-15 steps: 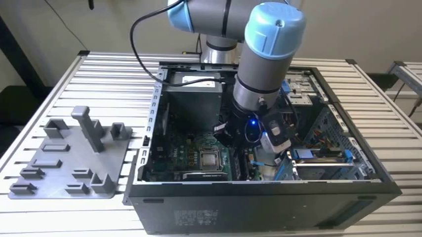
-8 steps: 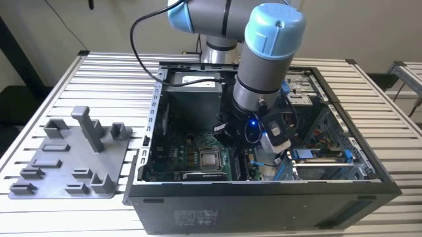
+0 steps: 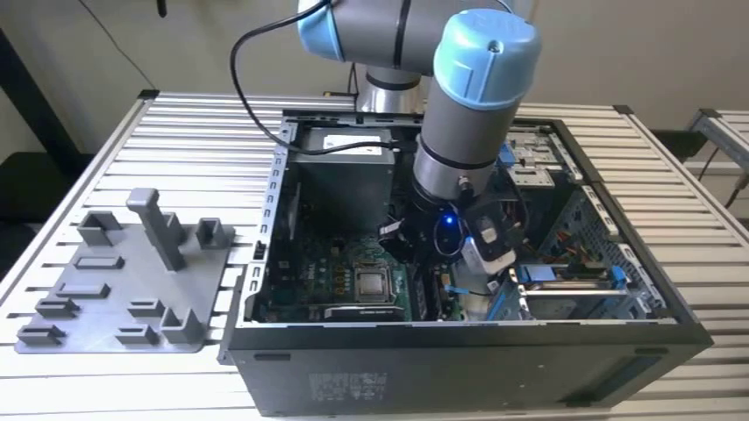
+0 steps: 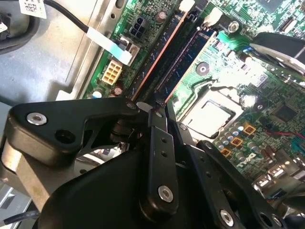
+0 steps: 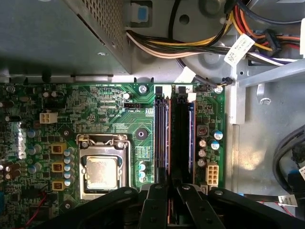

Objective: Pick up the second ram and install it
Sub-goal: 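Insert the second ram into the second slot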

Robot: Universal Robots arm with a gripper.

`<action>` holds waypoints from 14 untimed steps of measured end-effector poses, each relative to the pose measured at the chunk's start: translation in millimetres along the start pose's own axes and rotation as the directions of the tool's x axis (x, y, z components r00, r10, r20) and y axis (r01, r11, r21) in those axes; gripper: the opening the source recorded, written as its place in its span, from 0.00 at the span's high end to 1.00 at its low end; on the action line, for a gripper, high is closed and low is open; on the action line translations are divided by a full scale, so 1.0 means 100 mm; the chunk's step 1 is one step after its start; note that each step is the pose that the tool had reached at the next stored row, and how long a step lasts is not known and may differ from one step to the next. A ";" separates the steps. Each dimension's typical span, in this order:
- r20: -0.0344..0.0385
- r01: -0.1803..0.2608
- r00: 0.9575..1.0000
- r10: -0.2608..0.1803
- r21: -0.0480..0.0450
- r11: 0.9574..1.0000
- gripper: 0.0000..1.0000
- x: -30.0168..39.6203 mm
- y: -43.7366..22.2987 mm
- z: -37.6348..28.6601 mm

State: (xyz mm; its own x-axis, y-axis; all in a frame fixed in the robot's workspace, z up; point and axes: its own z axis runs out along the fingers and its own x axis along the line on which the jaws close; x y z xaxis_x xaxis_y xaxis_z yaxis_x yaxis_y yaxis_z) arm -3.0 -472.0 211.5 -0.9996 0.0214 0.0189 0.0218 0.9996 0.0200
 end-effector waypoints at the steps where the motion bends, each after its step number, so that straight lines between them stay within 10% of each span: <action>1: 0.000 0.000 1.000 0.000 0.000 1.000 0.86 0.000 0.000 0.008; 14: 0.000 0.000 1.000 0.000 -0.005 1.000 0.78 0.001 0.001 -0.069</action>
State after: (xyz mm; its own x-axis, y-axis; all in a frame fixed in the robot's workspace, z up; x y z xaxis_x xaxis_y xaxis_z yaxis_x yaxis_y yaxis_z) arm -3.0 -472.0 218.4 -0.9996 0.0216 0.0190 0.0221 0.9994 0.0253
